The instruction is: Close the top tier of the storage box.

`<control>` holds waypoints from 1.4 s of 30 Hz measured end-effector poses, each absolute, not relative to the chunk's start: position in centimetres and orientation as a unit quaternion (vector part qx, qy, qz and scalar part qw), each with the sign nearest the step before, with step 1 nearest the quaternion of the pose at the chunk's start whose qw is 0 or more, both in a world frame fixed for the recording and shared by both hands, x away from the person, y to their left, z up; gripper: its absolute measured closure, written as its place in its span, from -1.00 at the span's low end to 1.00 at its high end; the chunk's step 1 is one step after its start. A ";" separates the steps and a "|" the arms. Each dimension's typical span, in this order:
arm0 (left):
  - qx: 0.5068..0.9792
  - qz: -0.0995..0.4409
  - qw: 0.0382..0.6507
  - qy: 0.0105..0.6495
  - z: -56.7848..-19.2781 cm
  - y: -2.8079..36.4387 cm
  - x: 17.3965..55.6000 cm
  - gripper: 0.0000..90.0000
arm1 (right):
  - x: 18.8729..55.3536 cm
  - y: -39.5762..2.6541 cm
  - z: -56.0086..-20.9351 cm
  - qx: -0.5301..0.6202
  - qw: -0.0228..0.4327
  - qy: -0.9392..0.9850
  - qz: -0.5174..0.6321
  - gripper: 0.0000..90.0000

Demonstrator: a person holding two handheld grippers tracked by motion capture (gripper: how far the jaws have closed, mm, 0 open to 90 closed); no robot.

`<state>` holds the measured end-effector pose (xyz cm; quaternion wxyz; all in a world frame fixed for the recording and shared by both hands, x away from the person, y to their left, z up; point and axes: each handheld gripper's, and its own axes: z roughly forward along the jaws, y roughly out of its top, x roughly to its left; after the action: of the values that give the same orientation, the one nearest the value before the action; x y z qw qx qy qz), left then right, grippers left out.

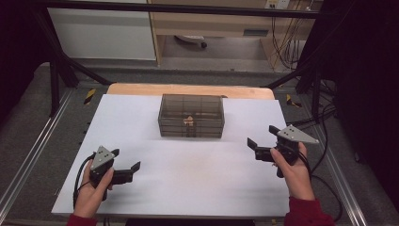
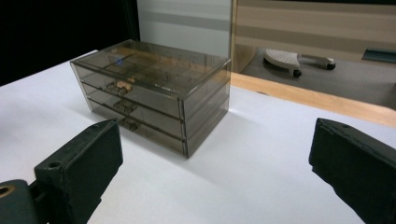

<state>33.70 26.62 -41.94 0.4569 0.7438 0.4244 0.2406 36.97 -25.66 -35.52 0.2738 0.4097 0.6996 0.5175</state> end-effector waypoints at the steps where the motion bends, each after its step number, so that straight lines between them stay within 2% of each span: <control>1: 0.744 0.240 0.457 0.424 -41.9 26.6 33.7 -0.89 | 36.9 -25.7 -35.7 0.411 0.272 0.700 0.516 -0.93; 42: 0.748 0.235 0.453 0.424 -42.0 26.6 33.7 -0.88 | 35.2 -26.6 -41.8 0.430 0.242 0.735 0.465 -0.93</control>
<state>33.71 26.57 -42.03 0.4529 0.7482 0.4238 0.2354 35.23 -26.55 -41.83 0.2417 0.4302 0.7353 0.4646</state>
